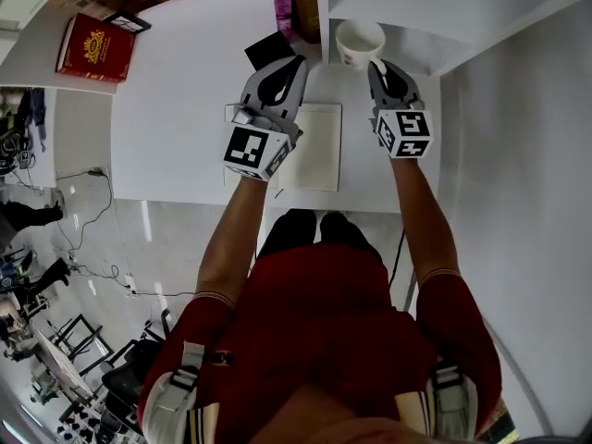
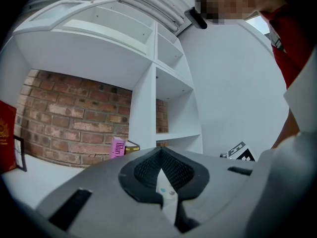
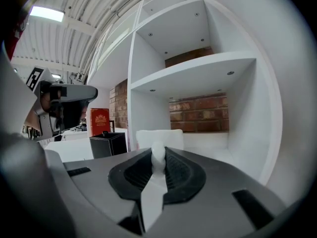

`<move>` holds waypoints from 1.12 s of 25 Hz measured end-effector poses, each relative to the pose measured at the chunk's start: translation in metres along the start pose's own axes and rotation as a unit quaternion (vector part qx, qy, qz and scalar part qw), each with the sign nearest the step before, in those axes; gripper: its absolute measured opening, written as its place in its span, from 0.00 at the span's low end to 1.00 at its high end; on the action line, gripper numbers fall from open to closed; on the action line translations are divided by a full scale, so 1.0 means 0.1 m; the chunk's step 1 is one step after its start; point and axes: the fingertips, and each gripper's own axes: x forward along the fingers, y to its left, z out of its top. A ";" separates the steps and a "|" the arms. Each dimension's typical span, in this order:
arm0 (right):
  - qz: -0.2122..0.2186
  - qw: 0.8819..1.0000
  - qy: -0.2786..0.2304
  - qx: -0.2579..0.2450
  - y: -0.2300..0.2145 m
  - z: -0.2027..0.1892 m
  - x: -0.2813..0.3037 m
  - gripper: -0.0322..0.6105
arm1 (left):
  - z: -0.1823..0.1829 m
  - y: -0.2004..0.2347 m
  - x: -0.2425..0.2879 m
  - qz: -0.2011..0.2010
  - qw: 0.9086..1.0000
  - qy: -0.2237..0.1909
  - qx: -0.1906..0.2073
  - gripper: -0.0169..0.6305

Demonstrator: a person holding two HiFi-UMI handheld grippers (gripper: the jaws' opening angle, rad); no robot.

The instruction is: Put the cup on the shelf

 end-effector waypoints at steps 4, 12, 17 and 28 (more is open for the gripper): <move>0.002 1.000 0.003 0.002 -0.02 -0.05 0.12 0.11 | -0.02 0.02 0.03 0.002 1.000 0.000 0.002 0.03; -0.001 1.000 0.012 0.008 -0.07 -0.17 0.32 0.11 | -0.05 0.06 0.06 0.006 1.000 -0.001 0.002 0.03; -0.006 1.000 0.014 0.012 -0.12 -0.22 0.42 0.11 | -0.11 0.09 0.06 0.006 1.000 0.012 -0.001 0.03; -0.004 1.000 0.016 0.008 -0.15 -0.27 0.53 0.11 | -0.10 0.12 0.05 0.007 1.000 0.005 0.004 0.03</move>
